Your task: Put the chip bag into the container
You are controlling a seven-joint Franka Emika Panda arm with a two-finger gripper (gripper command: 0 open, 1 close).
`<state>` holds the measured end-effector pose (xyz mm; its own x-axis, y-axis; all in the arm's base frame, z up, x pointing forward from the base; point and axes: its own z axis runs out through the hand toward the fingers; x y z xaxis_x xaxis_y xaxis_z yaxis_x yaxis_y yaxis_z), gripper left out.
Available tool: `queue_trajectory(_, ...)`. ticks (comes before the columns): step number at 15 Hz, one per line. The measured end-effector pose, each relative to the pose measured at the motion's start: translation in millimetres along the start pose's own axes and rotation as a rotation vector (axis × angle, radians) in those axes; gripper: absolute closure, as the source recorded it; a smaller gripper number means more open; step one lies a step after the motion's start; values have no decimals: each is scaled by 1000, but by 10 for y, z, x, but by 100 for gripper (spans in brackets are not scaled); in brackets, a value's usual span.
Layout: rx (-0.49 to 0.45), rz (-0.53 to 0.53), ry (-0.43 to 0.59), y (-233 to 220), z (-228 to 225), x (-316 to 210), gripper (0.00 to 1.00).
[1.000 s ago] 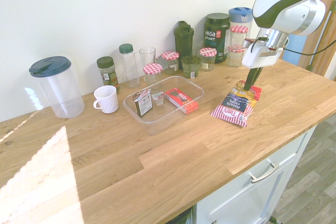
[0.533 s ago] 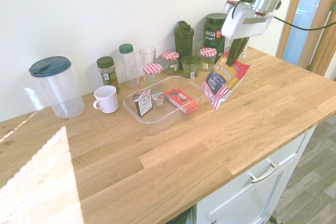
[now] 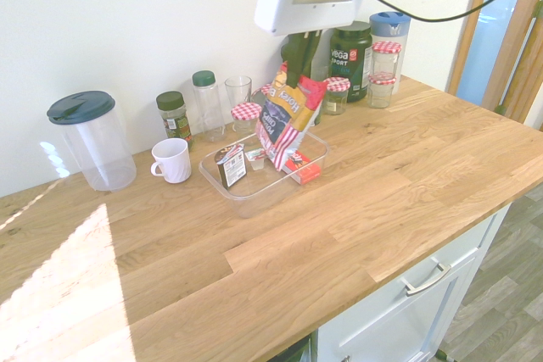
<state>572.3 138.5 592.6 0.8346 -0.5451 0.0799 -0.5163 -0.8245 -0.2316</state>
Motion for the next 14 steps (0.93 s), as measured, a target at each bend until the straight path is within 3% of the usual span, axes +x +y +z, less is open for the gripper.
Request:
queue_trajectory(7,-83,8,-66,-584,897,409,100)
queue_trajectory(14,-95,-11,-107,-106,1044,873,100)
